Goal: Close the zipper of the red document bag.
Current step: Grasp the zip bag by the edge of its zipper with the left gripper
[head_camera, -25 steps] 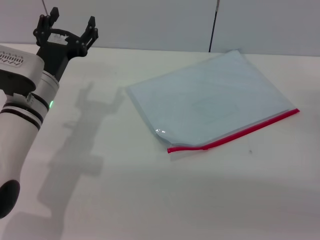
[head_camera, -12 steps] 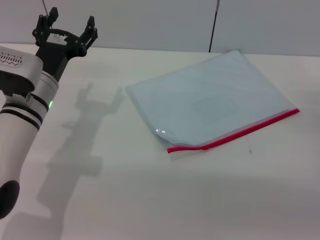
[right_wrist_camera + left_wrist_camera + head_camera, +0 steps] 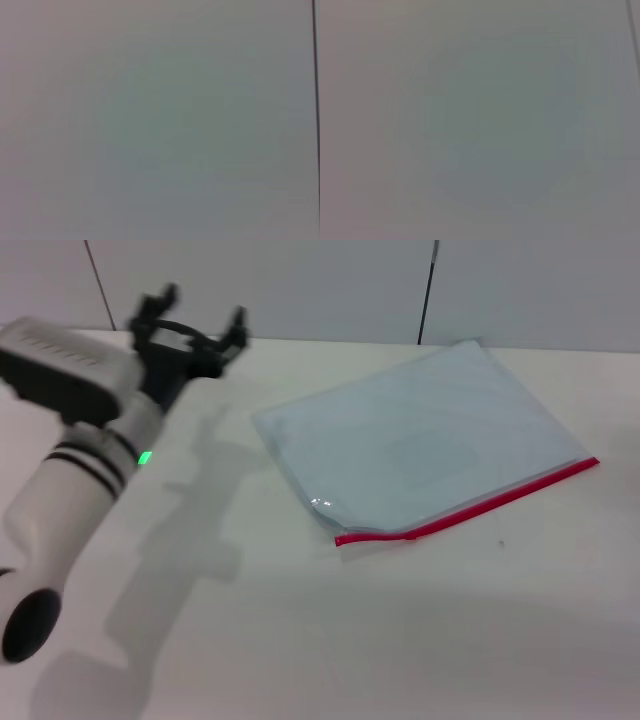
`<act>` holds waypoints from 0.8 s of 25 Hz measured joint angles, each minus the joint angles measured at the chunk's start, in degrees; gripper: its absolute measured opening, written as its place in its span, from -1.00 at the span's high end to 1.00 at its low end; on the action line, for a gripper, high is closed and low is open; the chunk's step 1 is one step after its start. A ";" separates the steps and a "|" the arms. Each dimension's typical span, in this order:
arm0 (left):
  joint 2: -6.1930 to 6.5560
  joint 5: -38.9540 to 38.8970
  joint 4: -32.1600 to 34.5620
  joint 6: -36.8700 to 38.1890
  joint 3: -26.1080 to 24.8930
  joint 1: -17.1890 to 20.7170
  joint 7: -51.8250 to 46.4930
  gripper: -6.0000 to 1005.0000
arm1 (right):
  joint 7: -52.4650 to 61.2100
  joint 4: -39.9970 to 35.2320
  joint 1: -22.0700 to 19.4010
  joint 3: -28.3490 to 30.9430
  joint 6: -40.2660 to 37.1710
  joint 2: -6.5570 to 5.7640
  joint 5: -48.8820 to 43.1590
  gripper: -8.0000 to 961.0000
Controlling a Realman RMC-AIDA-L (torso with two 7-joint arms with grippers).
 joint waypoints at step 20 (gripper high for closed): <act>2.83 11.47 -48.65 -79.37 -11.50 3.24 24.09 -0.77 | 0.12 -0.34 -0.16 0.00 -0.88 -0.14 0.00 -0.10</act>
